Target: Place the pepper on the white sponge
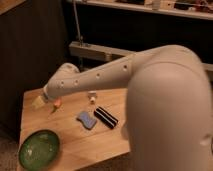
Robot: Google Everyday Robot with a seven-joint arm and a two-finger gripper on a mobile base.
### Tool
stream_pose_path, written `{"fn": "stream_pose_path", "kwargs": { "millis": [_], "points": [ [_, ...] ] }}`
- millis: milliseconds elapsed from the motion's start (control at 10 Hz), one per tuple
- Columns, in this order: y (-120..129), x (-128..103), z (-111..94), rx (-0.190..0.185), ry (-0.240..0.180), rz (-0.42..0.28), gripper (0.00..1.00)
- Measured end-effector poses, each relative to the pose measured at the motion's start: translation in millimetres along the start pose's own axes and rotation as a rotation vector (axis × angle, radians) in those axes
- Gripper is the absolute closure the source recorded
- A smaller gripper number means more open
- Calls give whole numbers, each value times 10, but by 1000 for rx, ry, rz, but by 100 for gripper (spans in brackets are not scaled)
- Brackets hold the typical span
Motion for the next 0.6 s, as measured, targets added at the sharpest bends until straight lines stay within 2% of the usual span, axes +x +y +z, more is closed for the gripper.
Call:
{"fn": "stream_pose_path", "kwargs": {
  "millis": [200, 300, 500, 600],
  "points": [
    [-185, -339, 416, 56, 85, 27, 20],
    [-334, -416, 566, 69, 108, 49, 20],
    [-646, -471, 849, 71, 146, 103, 20],
    [-788, -453, 912, 69, 156, 124, 20]
  ]
}}
